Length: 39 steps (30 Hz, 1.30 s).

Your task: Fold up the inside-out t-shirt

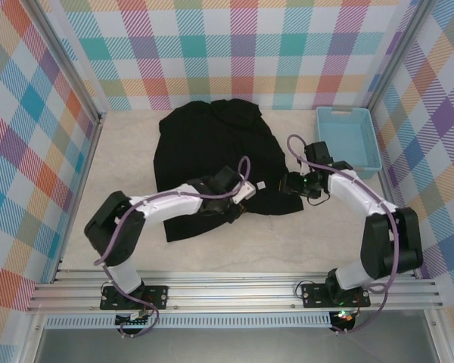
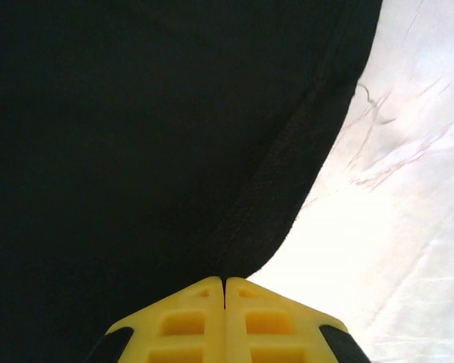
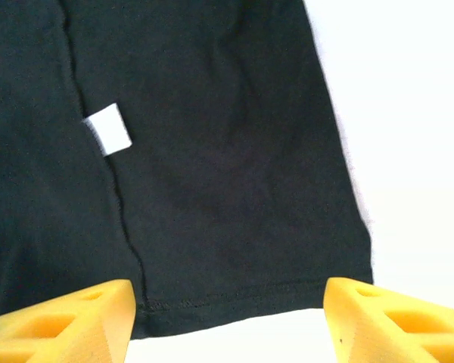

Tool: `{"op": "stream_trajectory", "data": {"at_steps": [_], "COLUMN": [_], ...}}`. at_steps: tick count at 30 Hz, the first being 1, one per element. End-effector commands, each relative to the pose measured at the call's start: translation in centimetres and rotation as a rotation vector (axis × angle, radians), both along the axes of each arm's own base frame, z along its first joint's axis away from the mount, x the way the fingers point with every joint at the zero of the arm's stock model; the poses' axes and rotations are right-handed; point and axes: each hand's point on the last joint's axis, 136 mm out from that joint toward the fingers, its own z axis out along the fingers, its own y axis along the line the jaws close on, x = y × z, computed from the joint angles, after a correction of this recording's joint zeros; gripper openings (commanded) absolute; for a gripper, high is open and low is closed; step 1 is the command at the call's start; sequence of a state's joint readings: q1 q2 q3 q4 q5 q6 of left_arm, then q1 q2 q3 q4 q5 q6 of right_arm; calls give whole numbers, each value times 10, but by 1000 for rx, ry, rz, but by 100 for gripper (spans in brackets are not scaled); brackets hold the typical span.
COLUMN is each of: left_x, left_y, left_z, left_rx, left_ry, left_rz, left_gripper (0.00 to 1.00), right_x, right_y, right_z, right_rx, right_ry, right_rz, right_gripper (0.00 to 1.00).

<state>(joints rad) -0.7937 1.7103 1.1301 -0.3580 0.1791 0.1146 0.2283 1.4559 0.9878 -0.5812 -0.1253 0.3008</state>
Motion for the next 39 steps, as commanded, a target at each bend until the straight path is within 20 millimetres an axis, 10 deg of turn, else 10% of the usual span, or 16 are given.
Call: {"op": "stream_trajectory", "data": {"at_steps": [1,15,26,28,34,39], "left_x": [2,23,29,29,35,35], "left_y": [-4,12,21,23,39,40], "left_z": [42,95,104,102,86,54], "left_rx": [-174,-411,-453,-452,-382,-288], "left_ry": [33,72,91,95,18,-85], "left_rz": [41,187,222,231,276,249], "left_gripper": [0,0,0,0,0,2], "right_x": [-6,-25,12,20,21,15], "right_y": [14,107,153,158,166,164], "right_z": [23,64,35,35,42,43], "right_rx": [78,112,32,46,94,143], "right_ry": [-98,-582,-789,-813,-789,-668], "right_rz": [81,530,606,582,581,538], "right_gripper": [67,82,83,73,4,0]}}
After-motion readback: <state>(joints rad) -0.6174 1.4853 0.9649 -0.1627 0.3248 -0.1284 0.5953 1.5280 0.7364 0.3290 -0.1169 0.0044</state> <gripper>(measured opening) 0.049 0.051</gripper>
